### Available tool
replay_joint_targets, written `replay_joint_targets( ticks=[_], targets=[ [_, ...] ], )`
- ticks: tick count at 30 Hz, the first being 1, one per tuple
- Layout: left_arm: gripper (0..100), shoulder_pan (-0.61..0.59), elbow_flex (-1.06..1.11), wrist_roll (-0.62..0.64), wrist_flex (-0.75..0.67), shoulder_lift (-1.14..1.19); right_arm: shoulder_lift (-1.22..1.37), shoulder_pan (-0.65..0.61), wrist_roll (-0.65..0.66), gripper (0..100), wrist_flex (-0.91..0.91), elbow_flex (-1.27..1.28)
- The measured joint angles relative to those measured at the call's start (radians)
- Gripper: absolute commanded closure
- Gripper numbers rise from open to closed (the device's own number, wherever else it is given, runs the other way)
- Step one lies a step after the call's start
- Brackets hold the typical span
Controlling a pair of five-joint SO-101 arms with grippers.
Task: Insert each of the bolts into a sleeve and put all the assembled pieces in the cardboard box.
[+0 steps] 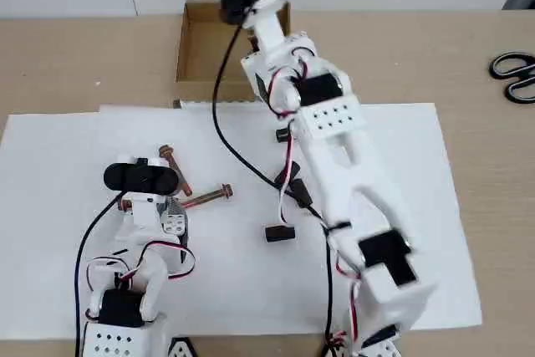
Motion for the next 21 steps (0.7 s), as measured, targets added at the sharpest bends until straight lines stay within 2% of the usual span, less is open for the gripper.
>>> replay_joint_targets(
  ticks=[10,15,17,21],
  targets=[
    [99,0.0,0.0,0.0,0.0,0.0,0.305,0.011,0.411,98.4,-0.264,-0.132],
    [99,0.0,0.0,0.0,0.0,0.0,0.356,0.012,0.489,80.9,-0.359,-0.133],
    [99,0.0,0.0,0.0,0.0,0.0,0.365,0.012,0.497,80.1,-0.364,-0.133],
    [99,0.0,0.0,0.0,0.0,0.0,0.364,0.014,0.499,85.3,-0.362,-0.147]
  ],
)
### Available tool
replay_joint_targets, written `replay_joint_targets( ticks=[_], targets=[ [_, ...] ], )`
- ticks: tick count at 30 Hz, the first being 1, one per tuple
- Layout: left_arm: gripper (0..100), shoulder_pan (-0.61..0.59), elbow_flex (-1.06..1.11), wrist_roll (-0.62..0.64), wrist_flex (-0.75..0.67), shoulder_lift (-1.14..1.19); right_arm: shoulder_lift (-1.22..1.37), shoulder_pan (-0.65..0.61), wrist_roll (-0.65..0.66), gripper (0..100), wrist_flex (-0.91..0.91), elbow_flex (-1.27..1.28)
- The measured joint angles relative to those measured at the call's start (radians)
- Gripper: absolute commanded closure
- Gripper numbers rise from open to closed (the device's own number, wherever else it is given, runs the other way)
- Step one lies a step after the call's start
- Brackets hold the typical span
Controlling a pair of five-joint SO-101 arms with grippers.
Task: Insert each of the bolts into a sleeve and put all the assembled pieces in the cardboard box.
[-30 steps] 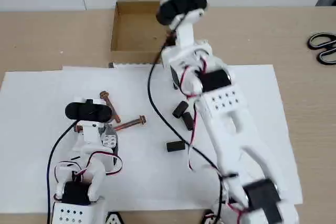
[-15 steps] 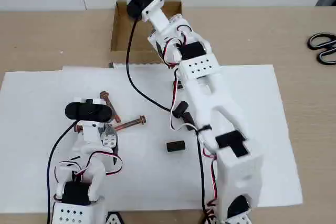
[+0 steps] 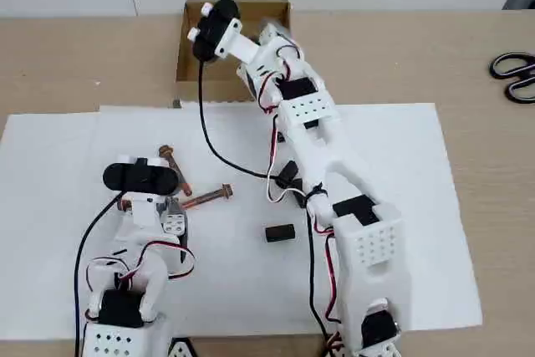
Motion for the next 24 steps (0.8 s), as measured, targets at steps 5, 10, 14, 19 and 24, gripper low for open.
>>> replay_joint_targets(
  ticks=[5,10,14,19,24],
  targets=[
    [99,0.0,0.0,0.0,0.0,0.0,-0.005,0.002,-0.005,97.8,0.077,-0.005],
    [99,0.0,0.0,0.0,0.0,0.0,-0.123,0.009,-0.084,98.8,0.229,-0.005],
    [99,0.0,0.0,0.0,0.0,0.0,-0.252,0.006,-0.146,98.8,0.468,-0.005],
    [99,0.0,0.0,0.0,0.0,0.0,-0.39,0.006,-0.172,98.8,0.75,-0.005],
    [99,0.0,0.0,0.0,0.0,0.0,-0.457,-0.017,-0.233,98.8,0.957,-0.005]
  ],
)
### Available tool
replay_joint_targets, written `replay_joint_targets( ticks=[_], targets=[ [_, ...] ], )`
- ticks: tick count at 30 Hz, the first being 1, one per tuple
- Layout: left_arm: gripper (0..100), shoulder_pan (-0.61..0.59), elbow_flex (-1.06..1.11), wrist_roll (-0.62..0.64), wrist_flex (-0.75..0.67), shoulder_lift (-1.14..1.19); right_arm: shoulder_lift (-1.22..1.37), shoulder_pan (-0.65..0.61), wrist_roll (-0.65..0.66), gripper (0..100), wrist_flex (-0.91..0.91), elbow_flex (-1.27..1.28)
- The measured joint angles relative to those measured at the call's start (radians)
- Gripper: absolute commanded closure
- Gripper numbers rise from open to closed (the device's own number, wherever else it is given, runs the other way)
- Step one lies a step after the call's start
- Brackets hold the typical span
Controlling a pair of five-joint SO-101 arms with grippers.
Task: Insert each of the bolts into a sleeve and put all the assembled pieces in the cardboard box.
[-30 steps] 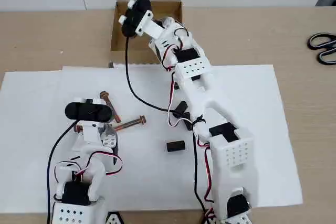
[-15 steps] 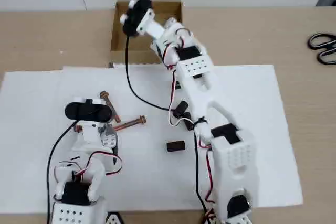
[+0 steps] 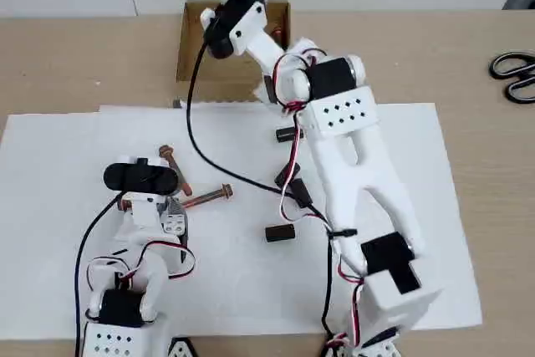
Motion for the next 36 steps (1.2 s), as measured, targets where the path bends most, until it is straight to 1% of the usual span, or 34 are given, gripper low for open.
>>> replay_joint_targets(
  ticks=[7,11,14,18,21,25,28,31,36],
  targets=[
    [99,0.0,0.005,0.0,-0.018,0.0,-0.008,-0.009,-0.239,98.4,0.29,0.0],
    [99,0.0,0.005,0.0,-0.018,0.0,-0.008,-0.006,-0.342,98.3,0.336,0.0],
    [99,0.0,0.005,0.0,-0.018,0.0,-0.009,-0.005,-0.359,98.3,0.339,0.017],
    [99,0.0,0.005,0.0,-0.018,0.0,-0.009,-0.005,-0.371,98.3,0.344,0.11],
    [99,0.0,0.005,0.0,-0.018,0.0,-0.038,-0.005,-0.42,98.0,0.344,0.19],
    [99,0.0,0.005,0.0,-0.018,0.0,-0.104,-0.005,-0.445,89.5,0.344,0.245],
    [99,0.0,0.005,0.0,-0.018,0.0,-0.114,-0.005,-0.445,85.3,0.344,0.284],
    [99,0.0,0.005,0.0,-0.018,0.0,-0.114,-0.005,-0.414,85.3,0.331,0.345],
    [99,0.0,0.005,0.0,-0.018,0.0,-0.114,-0.005,-0.358,85.3,0.216,0.462]
  ],
)
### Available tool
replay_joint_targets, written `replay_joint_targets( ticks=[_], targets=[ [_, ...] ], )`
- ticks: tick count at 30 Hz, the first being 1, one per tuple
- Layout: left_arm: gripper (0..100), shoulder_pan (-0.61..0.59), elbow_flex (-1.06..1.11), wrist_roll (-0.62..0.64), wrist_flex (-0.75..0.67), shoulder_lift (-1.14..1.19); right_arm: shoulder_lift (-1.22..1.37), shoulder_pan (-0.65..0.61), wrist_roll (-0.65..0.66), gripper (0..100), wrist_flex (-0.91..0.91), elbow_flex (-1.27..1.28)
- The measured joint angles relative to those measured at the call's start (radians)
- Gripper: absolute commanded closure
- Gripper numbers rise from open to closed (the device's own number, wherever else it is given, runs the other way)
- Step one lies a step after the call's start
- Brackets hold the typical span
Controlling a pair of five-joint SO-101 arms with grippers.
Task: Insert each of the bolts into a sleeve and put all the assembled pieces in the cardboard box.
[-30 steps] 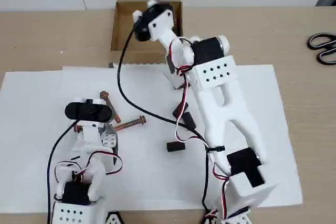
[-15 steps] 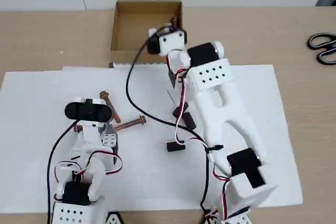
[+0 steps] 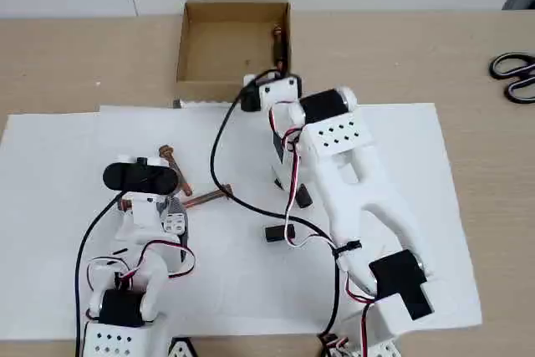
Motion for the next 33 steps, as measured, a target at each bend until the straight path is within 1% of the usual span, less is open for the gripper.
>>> replay_joint_targets(
  ticks=[5,29,33],
  targets=[
    [99,0.0,0.0,0.0,0.0,0.0,0.0,0.0,0.023,85.3,-0.118,0.094],
    [99,0.0,0.0,0.0,0.0,0.0,-0.015,0.003,0.023,85.7,-0.47,0.423],
    [99,0.0,0.0,0.0,0.0,0.0,-0.025,0.011,0.023,94.5,-0.512,0.457]
  ],
)
